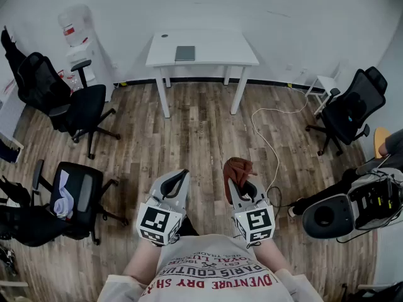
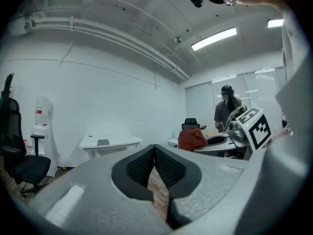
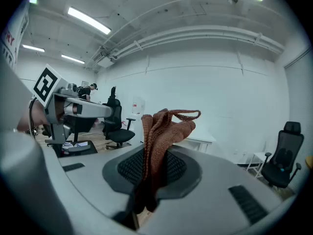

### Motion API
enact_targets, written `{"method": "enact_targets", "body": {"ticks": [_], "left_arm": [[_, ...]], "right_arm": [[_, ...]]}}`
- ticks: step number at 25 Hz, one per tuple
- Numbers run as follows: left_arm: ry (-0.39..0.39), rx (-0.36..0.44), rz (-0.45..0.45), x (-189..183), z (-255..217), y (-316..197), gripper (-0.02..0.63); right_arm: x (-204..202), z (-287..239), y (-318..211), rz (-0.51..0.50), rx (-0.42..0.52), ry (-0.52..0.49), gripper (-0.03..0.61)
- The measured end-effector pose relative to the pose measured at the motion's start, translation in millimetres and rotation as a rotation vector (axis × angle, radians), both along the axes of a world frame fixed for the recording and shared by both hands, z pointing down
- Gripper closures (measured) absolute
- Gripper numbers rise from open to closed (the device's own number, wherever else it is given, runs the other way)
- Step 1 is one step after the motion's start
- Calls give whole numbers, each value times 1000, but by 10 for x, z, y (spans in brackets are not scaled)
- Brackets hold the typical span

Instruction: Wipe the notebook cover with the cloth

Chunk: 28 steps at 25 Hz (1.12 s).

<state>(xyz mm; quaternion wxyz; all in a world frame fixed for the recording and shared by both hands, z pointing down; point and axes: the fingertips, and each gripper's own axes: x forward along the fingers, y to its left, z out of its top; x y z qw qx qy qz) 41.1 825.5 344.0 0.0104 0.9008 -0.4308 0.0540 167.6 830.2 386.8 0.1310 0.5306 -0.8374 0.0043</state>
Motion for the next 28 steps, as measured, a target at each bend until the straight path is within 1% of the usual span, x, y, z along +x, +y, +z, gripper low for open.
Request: {"method": "enact_targets", "body": {"ticks": [3, 6, 11, 15, 17, 20, 23, 25, 28], "left_arm": [[0, 0, 0, -37, -4, 12, 604], [0, 0, 0, -52, 9, -4, 604], [-2, -19, 5, -51, 50, -60, 604], [-3, -35, 14, -8, 85, -124, 604], [-7, -47, 23, 10, 108, -146, 604], [-12, -73, 29, 30, 253, -273, 604], [-15, -112, 12, -35, 418, -480, 604], [-10, -135, -3, -93, 487, -673, 604], [-8, -144, -6, -161, 489, -1034, 604]], "right_arm": [[-21, 23, 20, 8, -18, -37, 506], [-40, 58, 7, 8, -30, -47, 505], [-46, 80, -33, 13, -29, -38, 505], [-104, 127, -27, -8, -7, 18, 503], [-130, 160, -30, -14, -19, 6, 502], [-82, 304, -194, -2, -52, -18, 502], [-70, 431, -426, 6, -85, -27, 502], [-95, 494, -593, 0, -103, -31, 502], [-149, 519, -921, -5, -107, -7, 502]]}}
